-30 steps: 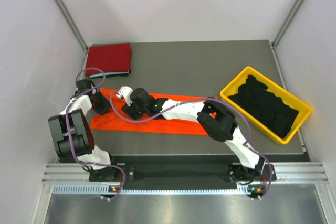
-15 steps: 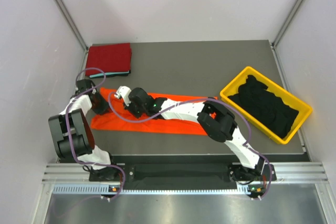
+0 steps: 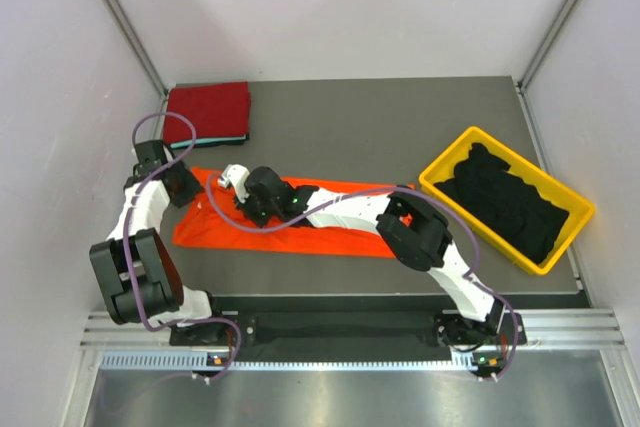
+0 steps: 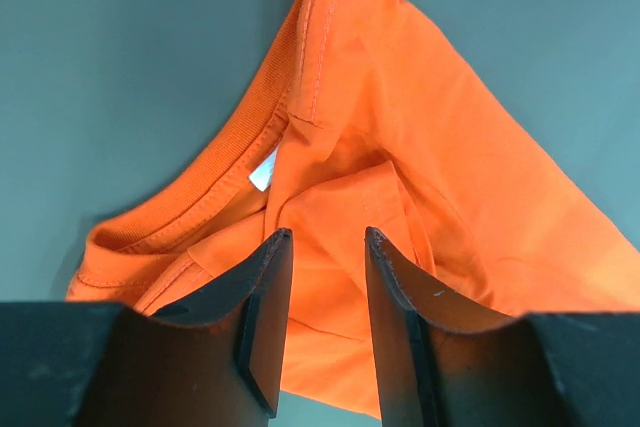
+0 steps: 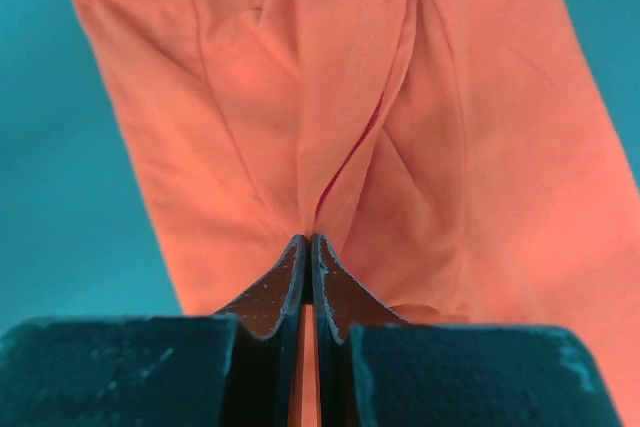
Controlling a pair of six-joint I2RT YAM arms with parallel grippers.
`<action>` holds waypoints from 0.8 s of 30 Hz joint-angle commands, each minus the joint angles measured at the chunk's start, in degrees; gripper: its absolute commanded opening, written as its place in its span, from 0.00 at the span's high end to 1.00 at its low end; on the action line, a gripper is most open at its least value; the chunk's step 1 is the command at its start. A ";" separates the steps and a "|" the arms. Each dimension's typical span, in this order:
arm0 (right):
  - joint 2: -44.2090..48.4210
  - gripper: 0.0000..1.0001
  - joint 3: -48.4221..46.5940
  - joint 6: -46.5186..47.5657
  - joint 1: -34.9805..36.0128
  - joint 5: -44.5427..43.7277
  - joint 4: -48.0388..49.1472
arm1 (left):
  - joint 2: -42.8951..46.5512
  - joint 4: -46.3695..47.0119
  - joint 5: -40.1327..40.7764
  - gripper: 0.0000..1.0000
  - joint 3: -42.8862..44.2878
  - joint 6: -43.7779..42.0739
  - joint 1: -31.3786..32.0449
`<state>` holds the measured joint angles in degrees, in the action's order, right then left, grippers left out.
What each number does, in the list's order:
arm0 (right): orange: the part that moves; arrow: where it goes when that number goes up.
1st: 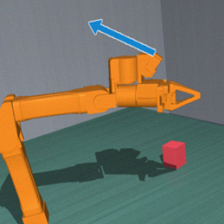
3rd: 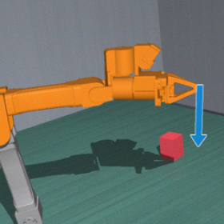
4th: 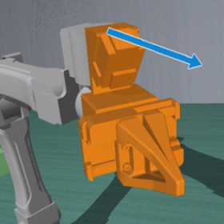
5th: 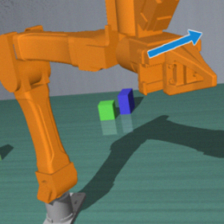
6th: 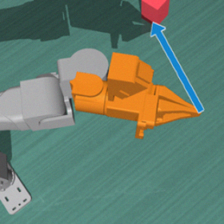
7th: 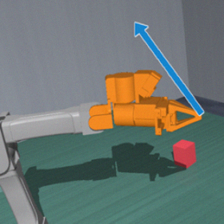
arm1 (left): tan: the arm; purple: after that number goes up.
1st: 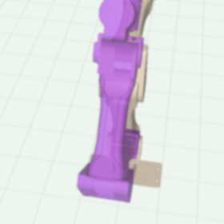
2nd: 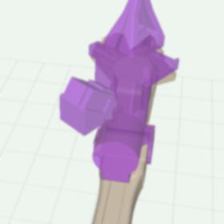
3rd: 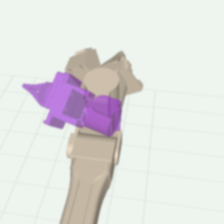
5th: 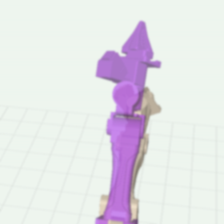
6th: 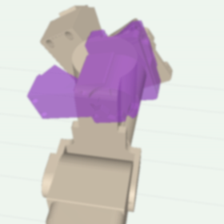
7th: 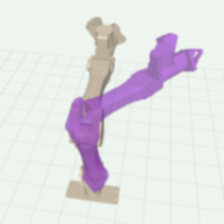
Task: Fold and stack the t-shirts
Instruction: Fold the tshirt
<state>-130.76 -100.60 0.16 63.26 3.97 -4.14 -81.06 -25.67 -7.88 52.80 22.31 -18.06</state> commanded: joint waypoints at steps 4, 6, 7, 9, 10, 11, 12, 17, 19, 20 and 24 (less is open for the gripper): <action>6.74 1.00 1.54 -2.97 0.98 3.15 2.91 | 0.46 -0.34 -2.92 0.60 -0.23 0.37 -0.04; 7.10 1.00 1.89 -3.24 1.07 3.77 3.00 | 0.29 -1.05 -3.11 0.59 -0.85 1.33 -0.13; 7.36 1.00 2.24 -3.33 1.16 3.85 3.09 | 0.20 -1.13 -3.02 0.59 -1.03 1.51 -0.04; 7.97 1.00 2.68 -3.24 1.25 4.20 3.26 | 0.28 -1.57 -2.84 0.58 -1.55 2.13 -0.04; 8.24 1.00 3.38 -3.24 1.33 4.29 3.35 | 0.37 -1.40 -2.93 0.58 -1.82 2.48 -0.04; 8.50 1.00 3.82 -3.24 1.33 4.29 3.61 | 0.63 -1.23 -3.71 0.58 -2.43 2.83 -0.13; 8.94 1.00 4.18 -3.33 1.33 4.29 3.70 | 1.07 -0.70 -4.16 0.58 -2.78 3.09 -0.04; 9.03 1.00 4.97 -3.68 1.42 4.47 3.70 | 1.25 -1.13 -5.92 0.58 -3.05 3.54 -0.04; 9.03 1.00 5.15 -3.77 1.33 4.91 3.70 | 1.34 -1.22 -6.01 0.58 -3.05 3.27 -0.13; 9.12 1.00 5.32 -4.03 1.42 5.17 3.70 | 1.34 -1.31 -5.83 0.58 -3.14 2.92 -0.13; 8.07 1.00 5.24 -4.64 1.25 4.91 5.28 | 0.38 -0.61 -5.13 0.58 -3.84 2.48 -0.13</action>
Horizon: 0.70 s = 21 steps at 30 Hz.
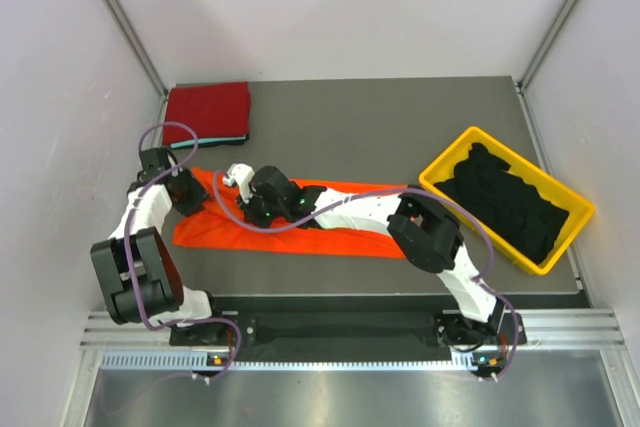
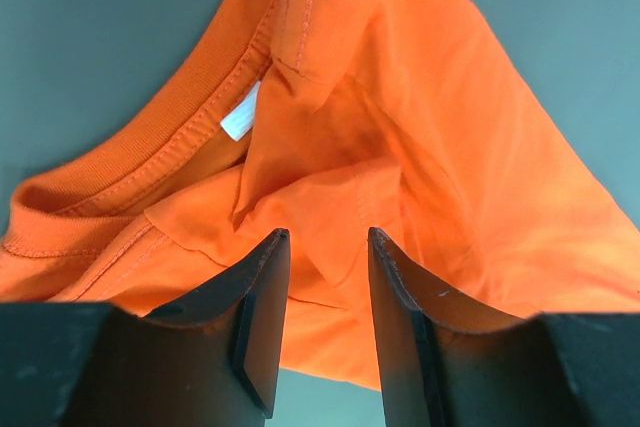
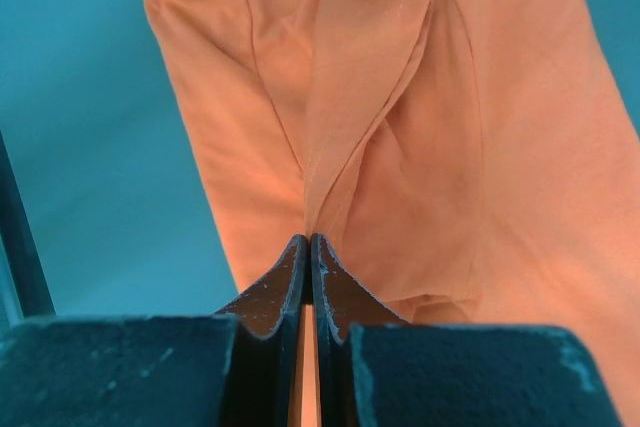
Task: Fold and stack the t-shirts
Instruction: Fold the tshirt
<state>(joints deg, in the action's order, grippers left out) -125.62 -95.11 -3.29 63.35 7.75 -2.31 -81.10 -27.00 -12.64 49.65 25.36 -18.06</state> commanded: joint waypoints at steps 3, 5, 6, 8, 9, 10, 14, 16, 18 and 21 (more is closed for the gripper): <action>1.18 1.00 -1.74 -1.98 0.72 0.78 2.48 | -0.72 0.81 -0.45 0.58 -0.52 -0.93 -0.13; 0.82 1.00 -1.66 -2.33 0.63 0.86 2.48 | -1.08 0.73 -0.63 0.57 -0.17 -2.07 -0.13; 0.91 1.00 -1.48 -2.42 0.63 0.86 2.48 | -1.16 0.90 -0.80 0.57 -0.08 -2.68 -0.13; 1.08 1.00 -0.61 -2.77 0.63 1.04 3.18 | -1.16 1.25 -0.80 0.55 0.18 -4.17 -0.13; 1.17 1.00 -0.43 -2.86 0.55 1.04 3.36 | -1.69 1.69 -0.80 0.55 0.36 -4.71 -0.04; 1.34 1.00 -0.17 -2.95 0.54 1.13 3.45 | -2.04 1.95 -0.89 0.54 0.62 -5.23 -0.04; 1.52 1.00 0.45 -3.30 0.37 2.09 3.62 | -4.33 2.57 -2.38 0.54 2.73 -7.61 -0.13; 1.61 0.96 1.24 -4.09 0.28 2.36 3.80 | -5.29 2.66 -3.17 0.54 3.61 -7.70 -0.04; 2.05 0.92 2.29 -5.49 0.19 1.92 4.32 | -5.65 2.66 -3.44 0.54 4.31 -7.44 -0.13; 2.57 0.87 3.79 -7.34 0.11 0.34 4.15 | -6.09 1.35 0.05 0.55 5.54 -7.00 -0.13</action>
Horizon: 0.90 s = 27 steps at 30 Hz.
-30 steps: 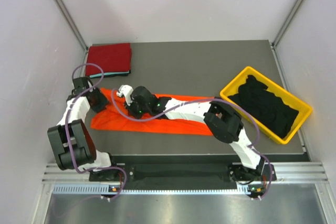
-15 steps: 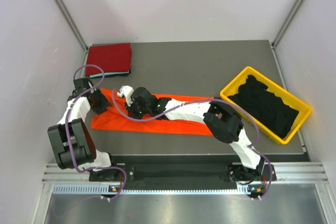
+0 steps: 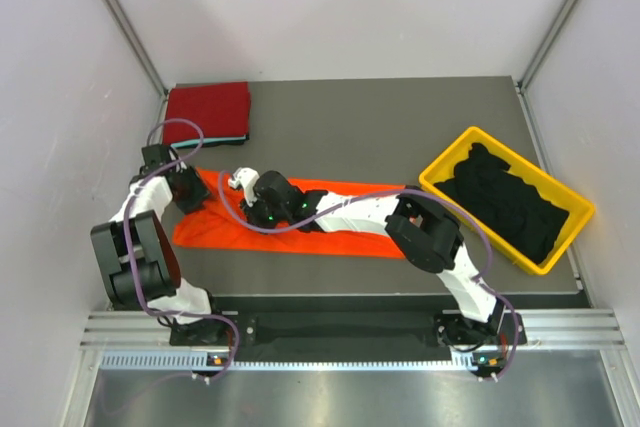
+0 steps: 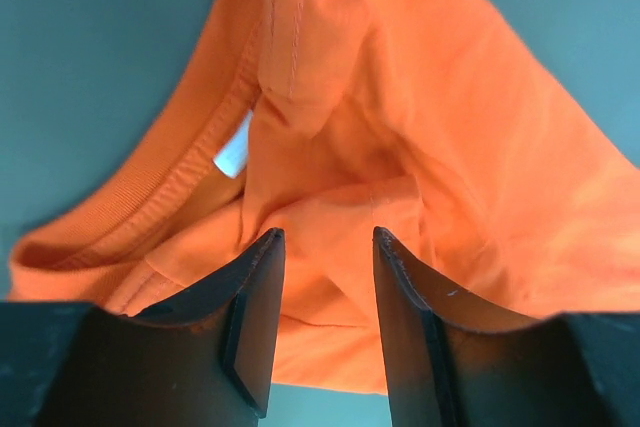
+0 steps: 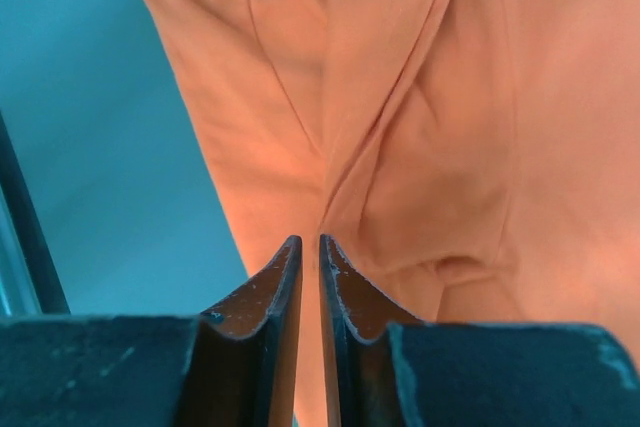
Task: Fold and stack the t-shirts
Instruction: Fold the tshirt
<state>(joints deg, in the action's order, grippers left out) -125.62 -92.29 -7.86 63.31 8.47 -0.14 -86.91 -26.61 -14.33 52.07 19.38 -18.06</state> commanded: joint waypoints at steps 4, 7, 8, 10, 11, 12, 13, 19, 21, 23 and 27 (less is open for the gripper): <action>3.45 0.84 1.94 -4.53 0.15 -1.35 0.32 | -1.15 -1.25 6.58 0.56 6.19 0.05 -0.13; 4.24 0.79 2.46 -5.06 0.15 -1.53 -1.61 | -2.47 0.15 6.68 0.56 7.86 1.19 -0.04; 4.51 0.78 2.47 -5.06 0.15 -2.31 -2.31 | -3.78 0.76 6.42 0.57 8.48 1.28 -0.13; 5.56 0.78 2.64 -4.98 0.15 -3.02 -3.11 | -5.36 1.91 7.29 0.57 9.44 1.02 -0.04; 6.00 0.78 2.56 -4.97 0.06 -3.37 -3.54 | -7.20 2.17 8.08 0.58 10.41 0.23 -0.13; 6.87 0.79 2.47 -5.15 -0.03 -3.63 -4.42 | -8.17 2.26 8.78 0.59 11.03 0.05 -0.13; 7.32 0.81 2.55 -5.24 -0.20 -3.98 -4.60 | -9.23 2.61 9.23 0.60 11.73 -0.04 -0.22; 10.31 0.83 3.87 -6.55 -1.78 -7.23 -6.10 | -16.96 2.44 12.13 0.67 17.35 -0.39 -0.30; 11.01 0.84 5.19 -6.99 -3.01 -7.76 -6.27 | -18.46 1.92 13.36 0.68 18.41 0.31 -0.39; 11.89 0.84 6.50 -8.22 -4.59 -8.12 -6.27 | -20.39 0.95 13.80 0.68 19.47 1.19 -0.39; 14.26 0.84 12.12 -10.07 -7.84 -9.79 -4.87 | -21.54 0.07 16.96 0.66 20.78 2.68 -0.30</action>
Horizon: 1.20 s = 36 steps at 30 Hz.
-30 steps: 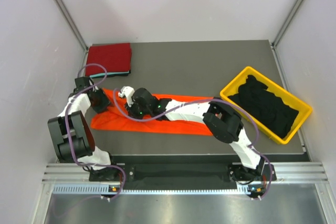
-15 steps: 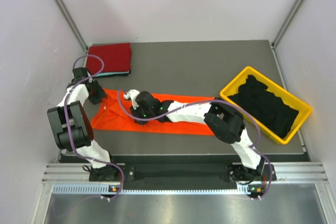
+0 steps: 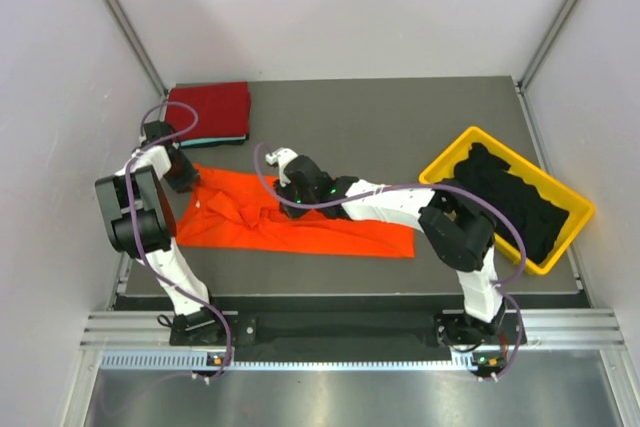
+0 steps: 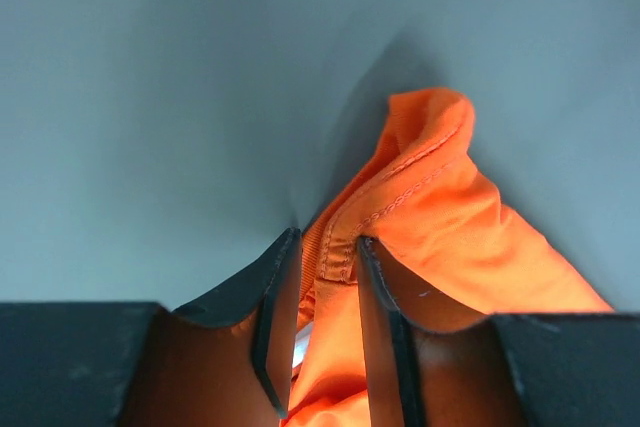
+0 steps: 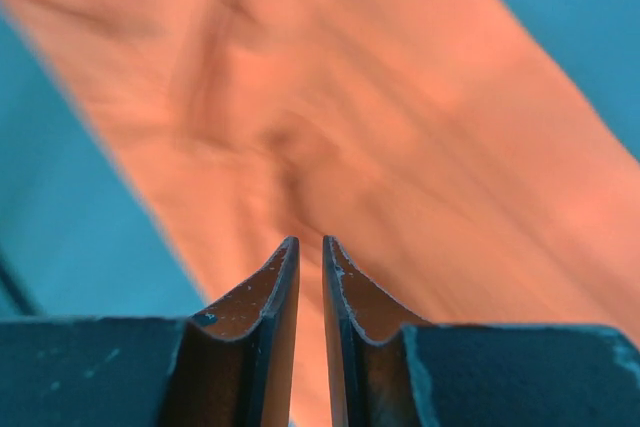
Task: Fold and stack the t-shirts
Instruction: Fold the tshirt
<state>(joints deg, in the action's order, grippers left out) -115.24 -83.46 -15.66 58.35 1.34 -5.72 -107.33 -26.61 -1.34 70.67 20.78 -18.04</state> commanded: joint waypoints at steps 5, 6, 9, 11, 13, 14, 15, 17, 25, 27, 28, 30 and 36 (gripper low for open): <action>8.35 0.82 7.78 -2.62 -7.88 -3.62 -0.95 | 0.80 -3.78 6.17 0.65 5.87 1.81 -0.33; 9.06 0.80 8.83 -2.62 -8.77 -3.89 -1.83 | 1.33 -4.50 6.96 0.65 7.18 1.55 -0.41; 12.66 0.73 10.85 -3.23 -12.02 -5.64 -6.05 | 3.61 -7.22 8.37 0.65 9.21 0.59 -0.33; 16.17 0.70 13.40 -4.20 -14.12 -9.59 -8.51 | 6.33 -7.84 7.24 0.65 8.96 0.49 0.02; 18.55 0.67 15.51 -5.25 -15.80 -11.35 -10.98 | 10.09 -7.14 5.40 0.65 6.59 0.93 0.72; 20.74 0.67 18.13 -5.43 -17.55 -11.89 -11.33 | 11.60 -6.18 1.91 0.65 5.02 0.85 1.25; 21.89 0.67 19.38 -5.78 -18.44 -12.15 -11.68 | 13.01 -5.13 1.35 0.65 1.87 1.11 1.52; 24.61 0.67 23.14 -6.05 -20.80 -12.42 -11.95 | 16.61 -3.28 -2.33 0.65 -1.14 1.37 2.40; 28.75 0.64 30.28 -5.25 -23.45 -16.46 -16.08 | 20.49 -0.90 -10.51 0.64 -9.85 3.66 3.01; 29.98 0.63 31.95 -7.26 -23.81 -17.16 -17.57 | 20.23 0.15 -11.49 0.64 -11.34 4.44 3.10; 30.60 0.63 32.57 -7.80 -23.81 -17.34 -17.66 | 19.79 0.50 -11.75 0.64 -11.70 4.71 3.01; 32.09 0.63 34.06 -8.51 -23.81 -17.43 -17.32 | 18.92 1.29 -12.45 0.63 -12.40 5.06 2.93; 31.04 0.64 35.56 -8.68 -23.98 -17.43 -16.53 | 14.52 1.65 -12.02 0.64 -11.53 5.07 2.93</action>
<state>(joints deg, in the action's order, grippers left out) -85.17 -48.27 -23.16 35.05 -14.83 -23.55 -91.44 -27.99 -12.64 58.50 25.43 -14.96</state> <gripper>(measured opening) 0.360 0.363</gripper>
